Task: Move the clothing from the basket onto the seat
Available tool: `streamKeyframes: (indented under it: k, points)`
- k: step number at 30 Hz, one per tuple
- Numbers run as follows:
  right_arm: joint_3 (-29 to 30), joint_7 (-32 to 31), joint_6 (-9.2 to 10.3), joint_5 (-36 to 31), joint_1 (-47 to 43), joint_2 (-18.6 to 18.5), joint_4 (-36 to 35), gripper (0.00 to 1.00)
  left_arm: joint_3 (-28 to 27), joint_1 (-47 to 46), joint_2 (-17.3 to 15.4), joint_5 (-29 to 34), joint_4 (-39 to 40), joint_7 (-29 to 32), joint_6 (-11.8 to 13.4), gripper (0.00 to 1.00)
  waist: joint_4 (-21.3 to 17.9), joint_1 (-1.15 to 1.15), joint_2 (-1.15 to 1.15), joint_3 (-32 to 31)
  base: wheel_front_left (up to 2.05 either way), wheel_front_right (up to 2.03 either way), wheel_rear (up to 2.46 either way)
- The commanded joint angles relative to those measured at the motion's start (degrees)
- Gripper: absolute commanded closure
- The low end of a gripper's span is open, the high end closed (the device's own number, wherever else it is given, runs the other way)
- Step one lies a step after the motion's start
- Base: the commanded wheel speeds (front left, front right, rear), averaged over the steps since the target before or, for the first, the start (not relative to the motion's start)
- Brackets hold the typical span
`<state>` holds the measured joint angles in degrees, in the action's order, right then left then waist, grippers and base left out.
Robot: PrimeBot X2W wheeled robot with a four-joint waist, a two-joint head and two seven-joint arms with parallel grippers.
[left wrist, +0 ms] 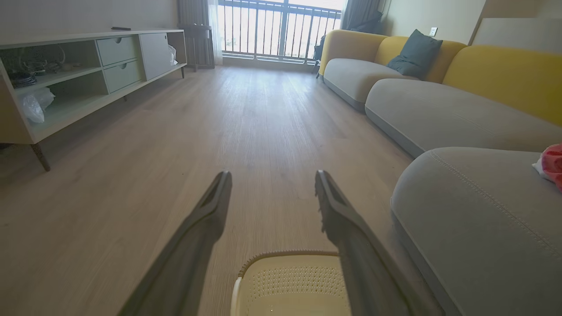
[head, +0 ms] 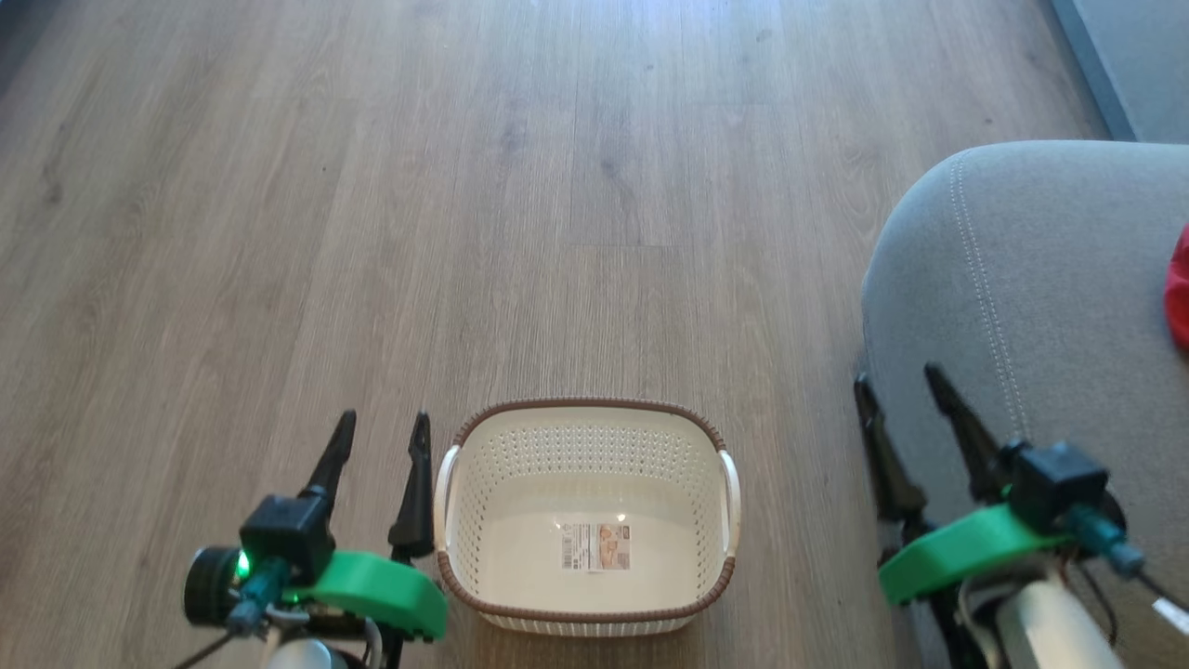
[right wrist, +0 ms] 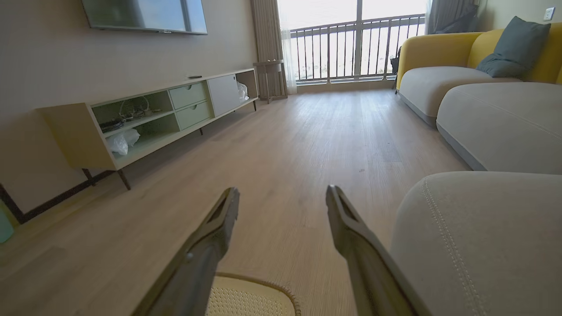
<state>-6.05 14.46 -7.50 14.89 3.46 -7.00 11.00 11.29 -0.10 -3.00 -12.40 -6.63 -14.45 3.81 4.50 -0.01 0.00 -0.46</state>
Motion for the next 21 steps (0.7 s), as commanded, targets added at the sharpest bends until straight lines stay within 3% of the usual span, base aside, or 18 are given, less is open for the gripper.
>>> streamKeyframes:
  k: [1, 10, 21]
  points:
    - [-0.6, 0.5, 0.01, -1.9, 0.1, 0.8, -2.7, 0.0, -1.1, -0.6, 0.1, 0.2, 0.9, -0.5, 1.2, 0.0, -0.1, 0.01, 0.0, -0.1, 0.0, 0.0, 0.0]
    - [4.2, 0.5, 0.01, -4.9, -3.0, 3.8, -5.2, 0.0, -0.9, 0.6, 0.1, -2.9, -1.8, -0.5, 0.2, 0.0, -0.8, 0.01, 0.0, -0.1, 0.0, 0.0, 0.0]
    - [4.8, 0.5, 0.01, -5.0, -3.4, 4.1, -5.1, 0.0, -0.8, 0.7, 0.1, -3.6, -1.6, -0.5, -0.5, 0.0, -1.3, 0.01, 0.0, 0.0, 0.0, 0.0, 0.0]
